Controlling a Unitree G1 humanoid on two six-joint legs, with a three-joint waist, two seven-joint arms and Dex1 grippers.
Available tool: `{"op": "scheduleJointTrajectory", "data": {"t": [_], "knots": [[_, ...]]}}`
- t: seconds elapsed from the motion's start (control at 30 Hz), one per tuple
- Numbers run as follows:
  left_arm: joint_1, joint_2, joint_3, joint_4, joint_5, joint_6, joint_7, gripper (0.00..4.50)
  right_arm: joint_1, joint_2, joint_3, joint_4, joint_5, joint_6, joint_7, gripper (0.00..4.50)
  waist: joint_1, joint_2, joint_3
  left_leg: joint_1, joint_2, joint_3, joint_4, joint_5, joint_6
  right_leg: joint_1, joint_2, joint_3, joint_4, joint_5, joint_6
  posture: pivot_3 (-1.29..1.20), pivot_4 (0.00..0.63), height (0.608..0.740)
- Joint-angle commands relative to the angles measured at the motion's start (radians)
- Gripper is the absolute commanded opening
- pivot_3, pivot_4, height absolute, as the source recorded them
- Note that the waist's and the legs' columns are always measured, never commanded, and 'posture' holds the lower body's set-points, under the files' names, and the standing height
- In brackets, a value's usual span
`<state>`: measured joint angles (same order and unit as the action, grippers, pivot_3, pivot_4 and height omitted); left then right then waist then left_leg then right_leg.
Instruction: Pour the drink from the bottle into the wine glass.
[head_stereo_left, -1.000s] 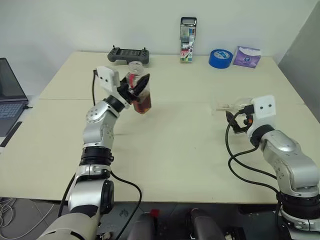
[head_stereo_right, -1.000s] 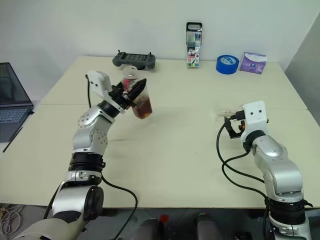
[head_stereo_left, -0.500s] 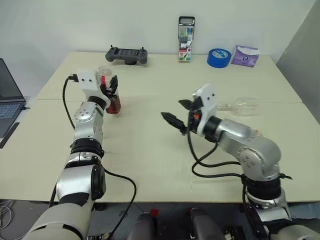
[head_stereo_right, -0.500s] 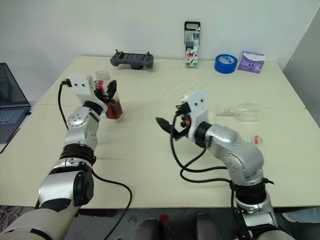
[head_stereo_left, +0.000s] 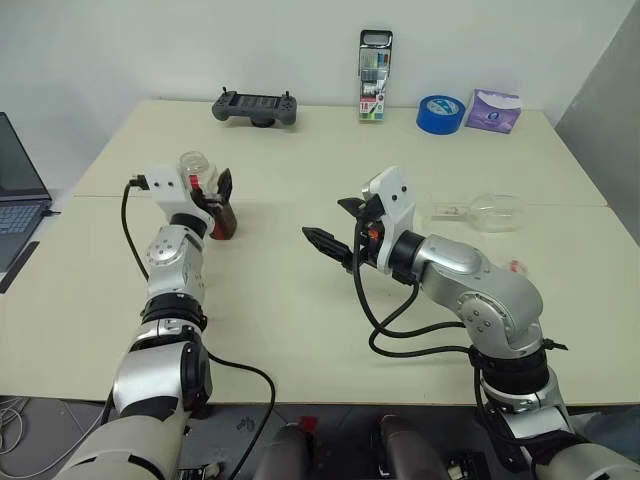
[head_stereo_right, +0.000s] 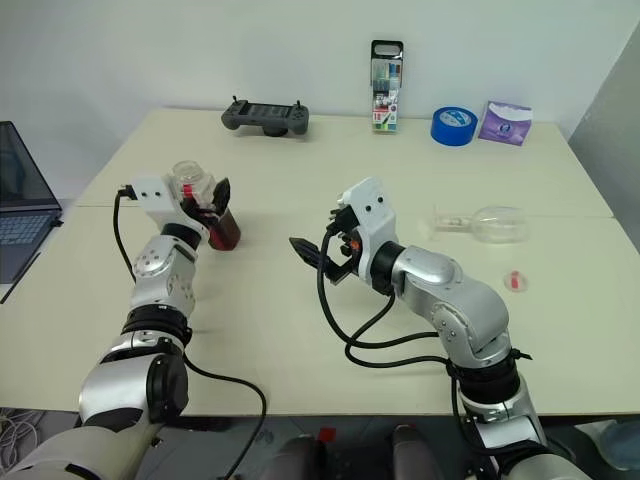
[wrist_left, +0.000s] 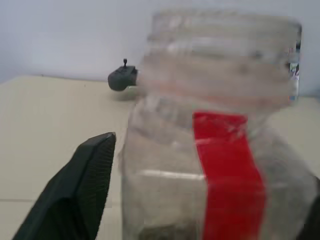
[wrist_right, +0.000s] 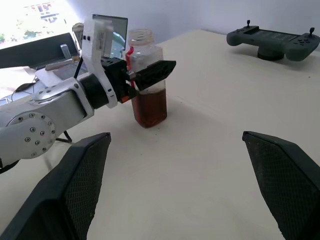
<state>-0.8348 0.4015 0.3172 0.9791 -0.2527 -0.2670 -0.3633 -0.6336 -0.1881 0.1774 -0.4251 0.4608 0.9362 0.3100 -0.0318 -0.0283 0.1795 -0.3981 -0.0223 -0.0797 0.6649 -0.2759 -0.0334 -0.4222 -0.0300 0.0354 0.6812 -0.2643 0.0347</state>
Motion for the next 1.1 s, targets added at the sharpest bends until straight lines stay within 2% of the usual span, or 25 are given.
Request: {"op": "scheduleJointTrajectory", "data": {"t": [0.03,0.27,0.43,0.6,0.7,0.77,0.9,1.0,1.1], "knots": [[0.008,0.014,-0.004,-0.070,0.007,0.006,0.006,4.47,-0.003,-0.003,-0.013,-0.013,-0.004,-0.027,0.013,4.50,0.000,0.000,0.000,0.000,0.000,0.000,0.000,0.000,0.000,0.000,0.000,0.000,0.000,0.000,0.000,0.00,0.150,0.740],[0.155,-0.010,-0.003,-0.247,-0.013,0.104,0.007,4.47,-0.003,-0.011,-0.021,0.000,-0.011,-0.040,0.027,4.50,-0.003,0.000,0.000,0.000,0.000,0.000,0.000,0.000,0.000,0.000,0.000,0.001,0.000,0.000,0.000,0.00,0.150,0.740],[0.338,-0.047,0.002,-0.490,-0.031,0.179,0.045,4.47,-0.002,-0.029,-0.039,0.013,-0.013,-0.055,0.034,4.50,-0.002,0.000,0.000,0.001,0.001,0.000,0.000,0.000,0.000,0.000,0.000,0.002,0.000,0.000,0.000,0.00,0.150,0.740],[0.593,-0.059,0.020,-0.799,-0.069,0.230,0.030,4.47,0.031,-0.079,-0.059,0.002,-0.018,-0.064,0.045,4.50,-0.001,0.000,-0.001,0.001,0.001,0.000,0.000,0.000,0.000,0.001,-0.001,0.004,0.000,0.001,-0.001,0.00,0.150,0.740],[0.783,-0.046,0.023,-0.998,-0.127,0.291,-0.028,4.47,0.086,-0.104,-0.155,-0.015,0.005,-0.053,0.019,4.50,-0.001,0.000,-0.001,0.001,0.001,0.000,-0.001,0.000,0.000,0.001,-0.002,0.004,0.000,0.001,-0.001,0.00,0.150,0.740],[0.858,-0.020,-0.031,-1.124,-0.173,0.346,-0.111,4.47,0.135,-0.077,-0.257,-0.017,0.030,-0.033,-0.041,4.50,0.003,0.000,-0.001,0.001,0.001,0.000,-0.001,0.000,0.000,0.002,-0.002,0.004,-0.001,0.001,-0.001,0.00,0.150,0.740],[0.825,0.028,-0.257,-1.284,-0.226,0.522,-0.270,4.47,0.202,0.072,-0.479,0.005,0.096,-0.024,-0.223,4.50,0.023,0.001,-0.001,0.002,-0.001,-0.003,-0.001,0.003,0.002,0.006,-0.003,0.000,-0.001,0.002,-0.003,0.00,0.150,0.740],[0.698,0.018,-0.358,-1.288,-0.237,0.619,-0.308,4.47,0.195,0.194,-0.625,0.033,0.149,-0.046,-0.379,4.50,0.026,0.002,-0.001,0.010,-0.001,-0.001,-0.001,0.004,0.003,0.014,0.002,0.001,-0.002,0.002,-0.003,0.00,0.150,0.740],[0.565,-0.010,-0.436,-1.278,-0.270,0.713,-0.350,4.47,0.167,0.295,-0.704,0.076,0.205,-0.106,-0.480,4.50,0.014,0.002,-0.001,0.015,0.000,0.002,-0.003,0.004,0.004,0.016,0.006,0.002,-0.002,0.002,-0.003,0.00,0.150,0.740]]}}
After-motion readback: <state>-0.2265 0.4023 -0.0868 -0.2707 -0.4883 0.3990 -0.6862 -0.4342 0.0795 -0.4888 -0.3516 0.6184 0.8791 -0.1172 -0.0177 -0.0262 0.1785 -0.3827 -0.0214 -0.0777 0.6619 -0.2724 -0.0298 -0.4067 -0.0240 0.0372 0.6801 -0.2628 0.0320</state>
